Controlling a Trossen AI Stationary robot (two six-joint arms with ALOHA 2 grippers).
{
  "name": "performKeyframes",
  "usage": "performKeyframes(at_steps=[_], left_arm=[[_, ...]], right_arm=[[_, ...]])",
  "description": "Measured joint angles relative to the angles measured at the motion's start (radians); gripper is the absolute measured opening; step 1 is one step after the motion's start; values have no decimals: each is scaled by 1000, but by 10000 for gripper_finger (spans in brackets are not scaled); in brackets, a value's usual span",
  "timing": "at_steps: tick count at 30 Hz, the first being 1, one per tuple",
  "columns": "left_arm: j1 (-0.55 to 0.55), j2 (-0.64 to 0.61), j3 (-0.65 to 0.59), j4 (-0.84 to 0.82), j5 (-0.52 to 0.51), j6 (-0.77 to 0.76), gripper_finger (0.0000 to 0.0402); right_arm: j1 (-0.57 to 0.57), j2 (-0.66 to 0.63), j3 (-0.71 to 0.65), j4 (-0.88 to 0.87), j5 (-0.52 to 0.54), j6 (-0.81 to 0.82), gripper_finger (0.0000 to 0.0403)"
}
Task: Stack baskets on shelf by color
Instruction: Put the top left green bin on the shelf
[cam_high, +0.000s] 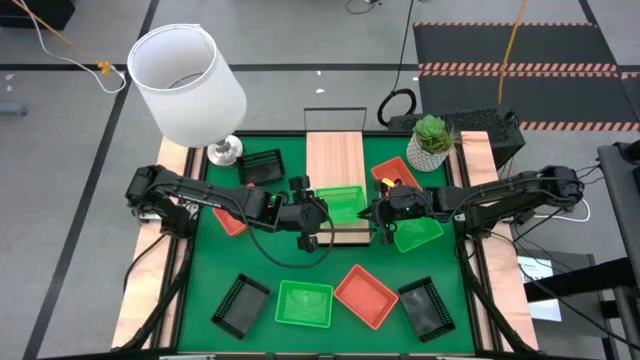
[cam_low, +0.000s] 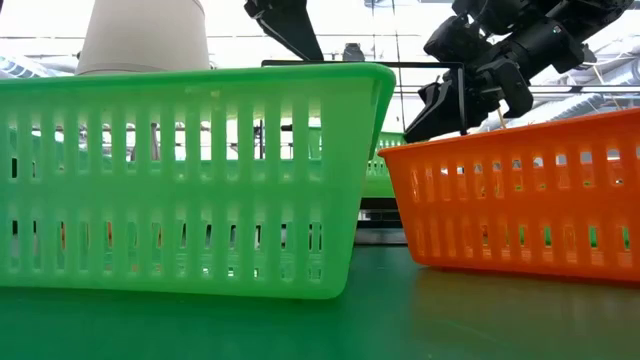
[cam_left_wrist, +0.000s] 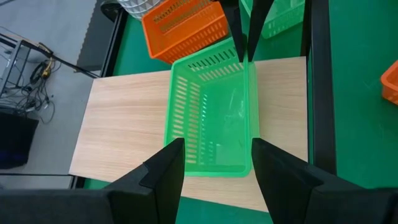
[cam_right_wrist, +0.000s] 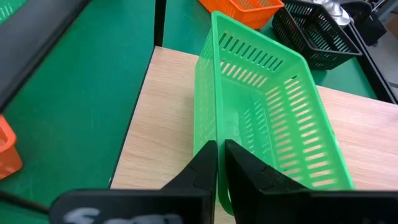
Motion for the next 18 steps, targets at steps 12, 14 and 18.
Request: performKeyframes(at_steps=[12, 14, 18], left_arm=[[0, 0, 0, 0, 0, 3, 189], [0, 0, 0, 0, 0, 3, 189], [0, 0, 0, 0, 0, -2, 189]], right_arm=[[0, -2, 0, -1, -26, -4, 89], [0, -16, 0, -8, -19, -9, 103], [-1, -62, 0, -12, 34, -28, 121]])
